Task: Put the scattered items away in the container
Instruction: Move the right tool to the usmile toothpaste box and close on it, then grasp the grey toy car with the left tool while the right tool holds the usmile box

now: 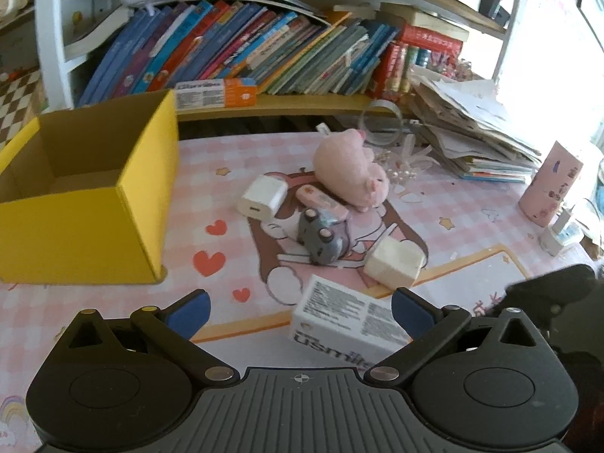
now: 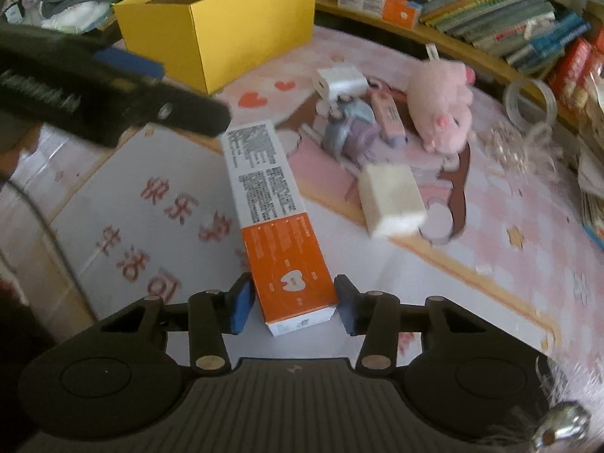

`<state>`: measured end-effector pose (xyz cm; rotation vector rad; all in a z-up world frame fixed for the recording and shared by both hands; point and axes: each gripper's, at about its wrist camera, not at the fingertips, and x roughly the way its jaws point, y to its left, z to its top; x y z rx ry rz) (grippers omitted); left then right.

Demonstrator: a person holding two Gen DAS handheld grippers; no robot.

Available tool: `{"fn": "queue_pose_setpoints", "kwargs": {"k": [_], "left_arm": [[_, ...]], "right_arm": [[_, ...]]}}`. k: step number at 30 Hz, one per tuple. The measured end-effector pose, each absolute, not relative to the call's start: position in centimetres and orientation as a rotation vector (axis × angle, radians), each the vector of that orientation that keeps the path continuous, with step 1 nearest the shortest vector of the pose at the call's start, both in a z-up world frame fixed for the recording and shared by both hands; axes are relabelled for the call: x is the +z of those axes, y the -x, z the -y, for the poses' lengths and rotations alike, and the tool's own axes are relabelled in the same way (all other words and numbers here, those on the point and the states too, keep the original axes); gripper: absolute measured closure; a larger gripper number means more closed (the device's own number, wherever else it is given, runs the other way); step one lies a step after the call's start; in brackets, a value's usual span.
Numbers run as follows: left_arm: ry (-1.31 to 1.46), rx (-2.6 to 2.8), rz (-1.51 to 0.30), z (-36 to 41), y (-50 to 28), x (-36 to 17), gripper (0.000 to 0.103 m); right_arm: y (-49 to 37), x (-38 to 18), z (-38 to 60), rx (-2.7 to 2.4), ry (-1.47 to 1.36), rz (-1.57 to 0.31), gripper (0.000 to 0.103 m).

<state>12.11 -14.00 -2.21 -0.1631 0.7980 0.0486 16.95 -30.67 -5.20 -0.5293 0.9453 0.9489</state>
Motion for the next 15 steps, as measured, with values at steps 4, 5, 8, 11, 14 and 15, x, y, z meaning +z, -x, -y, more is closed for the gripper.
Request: {"fn": "queue_pose_setpoints", "kwargs": {"k": [4,5,8,11,14,15], "left_arm": [[0.148,0.018,-0.795,14.7,-13.1,-2.2,0.001],[0.144,0.012,-0.79,14.8,-13.3,-2.1,0.001],[0.133,-0.002,-0.776,15.0,-14.0,-1.8,0.001],[0.123,-0.016,-0.767,15.2,-14.9,-1.7,0.002],[0.122,-0.024,-0.773,15.1,-16.2,-1.9,0.011],[0.12,-0.026,-0.778,15.2,-16.8,-2.1,0.014]], "right_arm": [[-16.6,-4.6,31.1,1.036,0.517,-0.974,0.058],[-16.6,-4.4,30.9,1.041,0.516,-0.958,0.054],[-17.0,-4.2,29.7,1.047,0.52,-0.922,0.049],[-17.4,-4.8,28.3,1.075,0.524,-0.932,0.055],[-17.5,-5.8,27.5,1.066,0.564,-0.942,0.066],[-17.6,-5.8,27.6,1.067,0.561,-0.943,0.066]]}}
